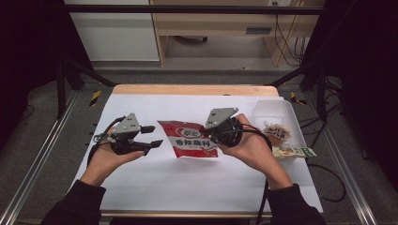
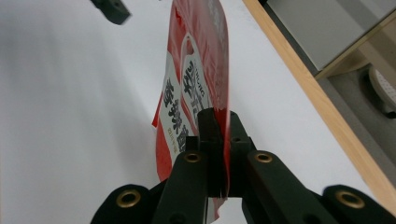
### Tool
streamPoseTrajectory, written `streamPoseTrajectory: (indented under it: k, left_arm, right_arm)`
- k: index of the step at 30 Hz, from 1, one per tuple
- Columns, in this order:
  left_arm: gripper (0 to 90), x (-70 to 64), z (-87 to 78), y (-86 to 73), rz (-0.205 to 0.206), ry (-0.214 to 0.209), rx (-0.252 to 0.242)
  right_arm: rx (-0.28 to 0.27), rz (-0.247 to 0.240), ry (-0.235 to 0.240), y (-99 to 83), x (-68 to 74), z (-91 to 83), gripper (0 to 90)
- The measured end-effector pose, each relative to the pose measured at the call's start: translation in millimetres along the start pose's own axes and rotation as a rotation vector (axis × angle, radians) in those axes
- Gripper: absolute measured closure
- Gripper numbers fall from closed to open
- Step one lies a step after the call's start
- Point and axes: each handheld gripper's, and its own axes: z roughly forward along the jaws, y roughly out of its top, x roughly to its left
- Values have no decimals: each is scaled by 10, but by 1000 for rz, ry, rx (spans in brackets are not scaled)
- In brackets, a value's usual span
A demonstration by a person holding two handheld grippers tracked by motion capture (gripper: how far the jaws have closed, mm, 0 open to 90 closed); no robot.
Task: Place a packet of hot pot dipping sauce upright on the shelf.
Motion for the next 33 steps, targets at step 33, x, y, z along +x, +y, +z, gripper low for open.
streamPoseTrajectory:
  k: [33]
  left_arm:
    - [120,-190,-292,-1277,-156,213,86]
  right_arm:
    - [-55,90,-167,-33,-1012,-699,897]
